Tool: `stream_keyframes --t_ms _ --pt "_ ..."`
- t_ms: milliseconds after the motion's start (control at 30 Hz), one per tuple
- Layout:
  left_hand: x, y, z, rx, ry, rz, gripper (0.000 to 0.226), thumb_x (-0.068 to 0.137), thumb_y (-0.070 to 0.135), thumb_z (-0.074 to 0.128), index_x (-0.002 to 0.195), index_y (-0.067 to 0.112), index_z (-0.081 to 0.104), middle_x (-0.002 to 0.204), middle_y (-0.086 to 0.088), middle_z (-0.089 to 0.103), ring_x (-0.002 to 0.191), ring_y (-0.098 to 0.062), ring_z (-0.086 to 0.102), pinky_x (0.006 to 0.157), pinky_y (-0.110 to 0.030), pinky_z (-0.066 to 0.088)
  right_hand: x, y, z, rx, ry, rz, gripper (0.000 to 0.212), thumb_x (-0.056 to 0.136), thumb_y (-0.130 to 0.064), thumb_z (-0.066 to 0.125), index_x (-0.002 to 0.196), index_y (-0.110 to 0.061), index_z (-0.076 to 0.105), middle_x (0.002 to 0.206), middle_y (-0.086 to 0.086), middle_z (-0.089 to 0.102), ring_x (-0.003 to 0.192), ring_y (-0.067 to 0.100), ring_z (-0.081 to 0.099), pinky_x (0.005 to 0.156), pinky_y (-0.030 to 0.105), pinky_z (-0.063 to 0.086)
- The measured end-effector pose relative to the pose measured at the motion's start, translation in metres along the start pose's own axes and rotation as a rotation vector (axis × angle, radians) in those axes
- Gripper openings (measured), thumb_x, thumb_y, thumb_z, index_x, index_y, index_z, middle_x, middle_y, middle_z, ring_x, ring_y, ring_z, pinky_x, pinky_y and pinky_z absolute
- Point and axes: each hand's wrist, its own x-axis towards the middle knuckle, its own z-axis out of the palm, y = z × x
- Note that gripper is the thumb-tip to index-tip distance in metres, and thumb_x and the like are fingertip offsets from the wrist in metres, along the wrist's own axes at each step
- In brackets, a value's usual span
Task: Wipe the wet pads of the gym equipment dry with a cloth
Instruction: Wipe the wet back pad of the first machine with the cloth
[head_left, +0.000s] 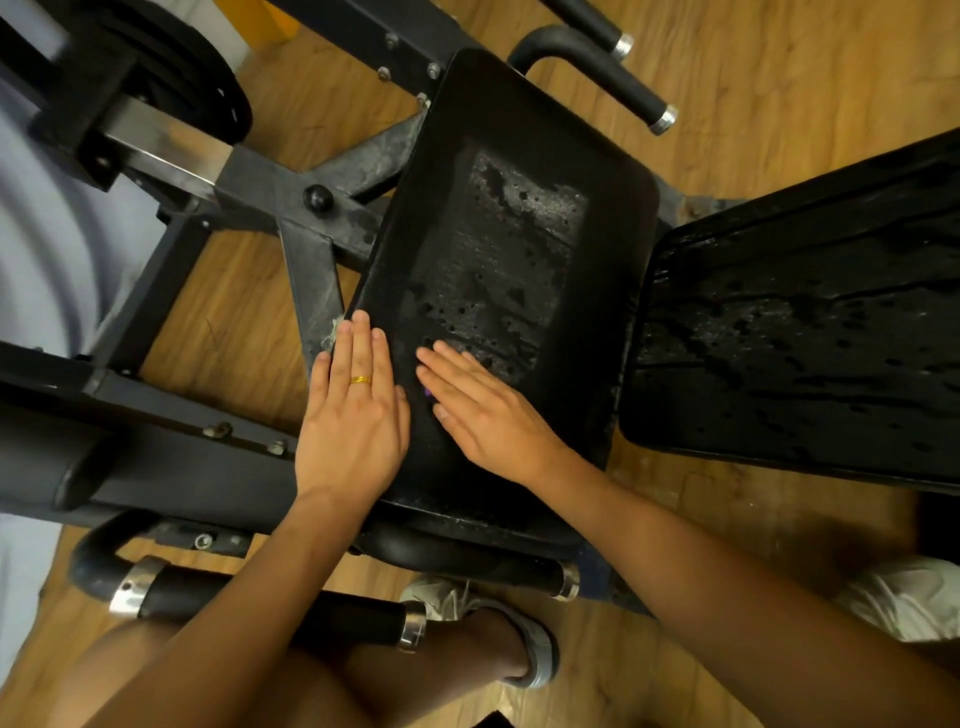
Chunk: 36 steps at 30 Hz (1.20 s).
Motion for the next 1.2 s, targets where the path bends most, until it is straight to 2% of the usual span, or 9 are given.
stream_keyframes --t_ms 134,334,434,568,701,868,968,1135,1202 --pt "0.001 0.001 -0.002 -0.002 0.004 0.002 0.061 0.105 0.027 0.028 0.157 -0.005 0.019 0.165 -0.024 0.012 0.155 -0.035 0.012 0.124 -0.049 0.016 -0.042 0.011 0.001 -0.016 0.062 0.059 0.042 0.102 -0.014 0.054 0.142 0.0 0.053 0.155 0.014 0.045 0.149 0.025 0.034 0.12 0.045 0.033" --pt "0.001 0.001 -0.001 -0.012 0.008 -0.009 0.062 0.104 0.029 0.027 0.156 -0.004 0.021 0.165 -0.024 0.013 0.155 -0.035 0.013 0.124 -0.049 0.016 -0.07 0.021 0.004 -0.135 0.091 0.14 0.044 0.103 -0.017 0.052 0.144 0.0 0.051 0.154 0.015 0.044 0.148 0.026 0.035 0.118 0.047 0.036" --pt "0.001 0.0 0.0 -0.017 0.006 -0.005 0.063 0.104 0.03 0.025 0.156 -0.004 0.021 0.166 -0.024 0.011 0.155 -0.035 0.011 0.124 -0.049 0.017 -0.066 0.014 0.013 -0.133 0.16 0.358 0.046 0.104 -0.021 0.044 0.145 0.001 0.048 0.156 0.015 0.042 0.15 0.025 0.031 0.121 0.047 0.032" --pt "0.001 -0.001 0.001 -0.014 0.008 0.001 0.062 0.104 0.029 0.026 0.156 -0.005 0.021 0.166 -0.024 0.011 0.155 -0.036 0.011 0.124 -0.05 0.017 -0.047 0.014 0.014 0.018 0.254 0.693 0.048 0.109 -0.023 0.038 0.151 -0.001 0.038 0.163 0.01 0.03 0.154 0.016 0.016 0.126 0.04 0.02" --pt "0.002 -0.001 0.001 -0.004 0.008 0.003 0.062 0.104 0.029 0.027 0.156 -0.006 0.023 0.165 -0.025 0.013 0.154 -0.037 0.013 0.123 -0.051 0.018 -0.018 0.041 0.0 0.108 0.326 0.88 0.047 0.109 -0.02 0.037 0.152 0.001 0.037 0.164 0.011 0.026 0.155 0.019 0.014 0.125 0.043 0.021" --pt "0.003 -0.001 0.0 -0.001 -0.004 0.002 0.063 0.104 0.031 0.025 0.155 -0.006 0.023 0.165 -0.025 0.013 0.154 -0.037 0.012 0.122 -0.052 0.018 0.004 0.078 -0.024 0.101 0.214 0.928 0.051 0.11 -0.026 0.033 0.157 -0.005 0.028 0.168 0.005 0.016 0.156 0.015 0.005 0.126 0.037 0.014" --pt "0.002 0.0 -0.001 -0.006 -0.002 0.004 0.063 0.104 0.03 0.026 0.155 -0.006 0.025 0.165 -0.026 0.014 0.154 -0.037 0.013 0.122 -0.053 0.02 -0.004 0.058 -0.018 0.096 0.256 0.961 0.053 0.109 -0.025 0.035 0.157 -0.004 0.027 0.167 0.007 0.019 0.155 0.016 0.009 0.126 0.033 0.015" --pt "0.003 0.001 -0.004 -0.007 -0.002 -0.005 0.063 0.103 0.03 0.027 0.154 -0.007 0.025 0.164 -0.026 0.015 0.154 -0.037 0.013 0.122 -0.053 0.02 -0.034 0.012 0.005 0.037 0.294 0.909 0.066 0.102 -0.042 0.026 0.155 -0.003 0.033 0.164 0.009 0.028 0.154 0.018 0.017 0.125 0.037 0.021" --pt "0.003 0.001 -0.004 -0.003 0.001 0.002 0.063 0.104 0.03 0.026 0.155 -0.007 0.025 0.164 -0.026 0.015 0.154 -0.037 0.013 0.123 -0.052 0.02 -0.036 0.018 0.006 0.035 0.275 0.879 0.063 0.103 -0.039 0.027 0.153 -0.002 0.036 0.164 0.01 0.029 0.154 0.017 0.016 0.125 0.039 0.021"
